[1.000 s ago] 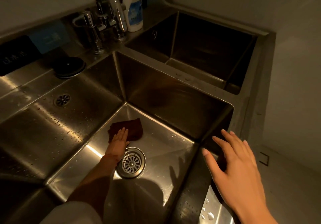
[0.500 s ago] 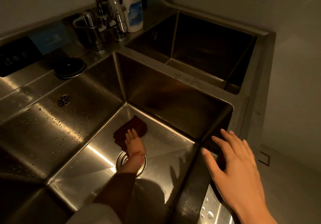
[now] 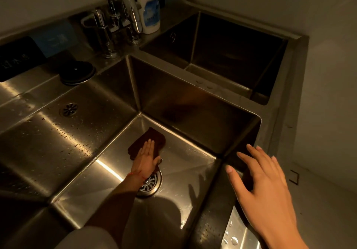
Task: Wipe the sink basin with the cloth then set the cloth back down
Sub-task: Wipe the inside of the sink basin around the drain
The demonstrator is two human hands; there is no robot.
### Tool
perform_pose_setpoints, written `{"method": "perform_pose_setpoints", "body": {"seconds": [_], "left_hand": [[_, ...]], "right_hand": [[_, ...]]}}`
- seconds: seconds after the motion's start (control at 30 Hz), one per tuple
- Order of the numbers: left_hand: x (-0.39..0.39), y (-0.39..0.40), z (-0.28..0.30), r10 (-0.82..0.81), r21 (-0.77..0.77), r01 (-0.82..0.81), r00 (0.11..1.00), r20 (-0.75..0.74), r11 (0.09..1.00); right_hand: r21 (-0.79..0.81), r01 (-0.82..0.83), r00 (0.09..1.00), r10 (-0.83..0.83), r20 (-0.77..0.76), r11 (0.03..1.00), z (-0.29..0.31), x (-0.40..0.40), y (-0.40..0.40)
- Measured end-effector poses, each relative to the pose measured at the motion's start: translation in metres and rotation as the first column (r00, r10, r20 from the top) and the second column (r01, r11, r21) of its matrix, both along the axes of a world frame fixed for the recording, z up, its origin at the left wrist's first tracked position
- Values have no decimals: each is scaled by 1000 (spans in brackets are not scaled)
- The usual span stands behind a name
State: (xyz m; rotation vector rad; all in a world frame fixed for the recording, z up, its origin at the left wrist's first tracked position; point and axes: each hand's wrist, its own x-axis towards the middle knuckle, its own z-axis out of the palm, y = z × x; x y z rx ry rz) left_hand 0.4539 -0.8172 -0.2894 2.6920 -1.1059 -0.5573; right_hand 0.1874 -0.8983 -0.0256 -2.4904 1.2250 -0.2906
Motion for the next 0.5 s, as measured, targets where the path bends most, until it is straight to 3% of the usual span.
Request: {"method": "perform_pose_setpoints", "body": {"seconds": [0.2, 0.5], "left_hand": [[-3, -3, 1, -29, -9, 28, 999, -35, 1000], [-16, -14, -4, -109, 35, 108, 993, 35, 994]], "right_hand": [[1, 3, 1000, -3, -2, 1000, 0, 0, 0], [-12, -1, 1000, 1, -11, 1000, 1, 1, 0]]}}
